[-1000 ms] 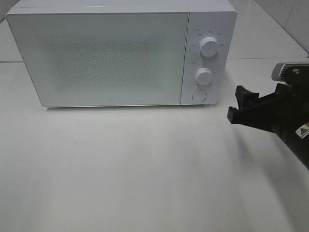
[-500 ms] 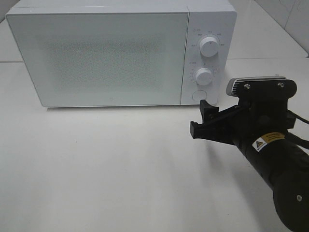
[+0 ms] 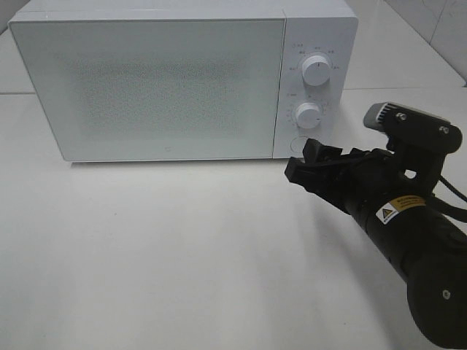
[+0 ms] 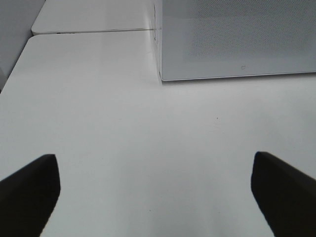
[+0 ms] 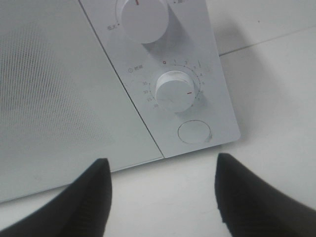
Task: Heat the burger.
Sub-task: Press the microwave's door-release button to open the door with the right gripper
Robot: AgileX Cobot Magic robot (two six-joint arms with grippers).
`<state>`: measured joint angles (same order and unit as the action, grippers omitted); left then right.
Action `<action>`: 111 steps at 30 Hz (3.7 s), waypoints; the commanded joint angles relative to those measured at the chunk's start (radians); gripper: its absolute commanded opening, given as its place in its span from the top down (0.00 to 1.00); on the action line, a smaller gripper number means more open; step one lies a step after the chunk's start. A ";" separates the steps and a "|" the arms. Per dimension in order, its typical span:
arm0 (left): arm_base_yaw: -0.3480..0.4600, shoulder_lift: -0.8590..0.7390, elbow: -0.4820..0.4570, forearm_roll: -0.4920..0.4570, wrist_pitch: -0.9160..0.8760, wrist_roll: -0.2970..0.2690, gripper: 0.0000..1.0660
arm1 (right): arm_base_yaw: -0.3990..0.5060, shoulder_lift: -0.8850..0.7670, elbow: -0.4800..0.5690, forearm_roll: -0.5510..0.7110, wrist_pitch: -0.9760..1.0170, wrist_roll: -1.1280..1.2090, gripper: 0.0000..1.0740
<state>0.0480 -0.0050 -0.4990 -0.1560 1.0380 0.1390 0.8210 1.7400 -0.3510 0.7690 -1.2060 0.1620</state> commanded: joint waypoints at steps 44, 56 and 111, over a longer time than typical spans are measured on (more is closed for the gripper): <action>0.004 -0.021 0.002 -0.006 -0.007 -0.005 0.08 | -0.106 0.199 -0.265 0.021 0.221 1.114 1.00; 0.004 -0.021 0.002 -0.006 -0.007 -0.005 0.08 | -0.188 0.283 -0.390 0.021 0.281 1.085 1.00; 0.004 -0.021 0.002 -0.006 -0.007 -0.005 0.08 | -0.246 0.414 -0.567 0.084 0.223 0.992 1.00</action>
<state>0.0480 -0.0050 -0.4990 -0.1560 1.0380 0.1390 0.5790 2.1580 -0.9010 0.8630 -0.9250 1.1720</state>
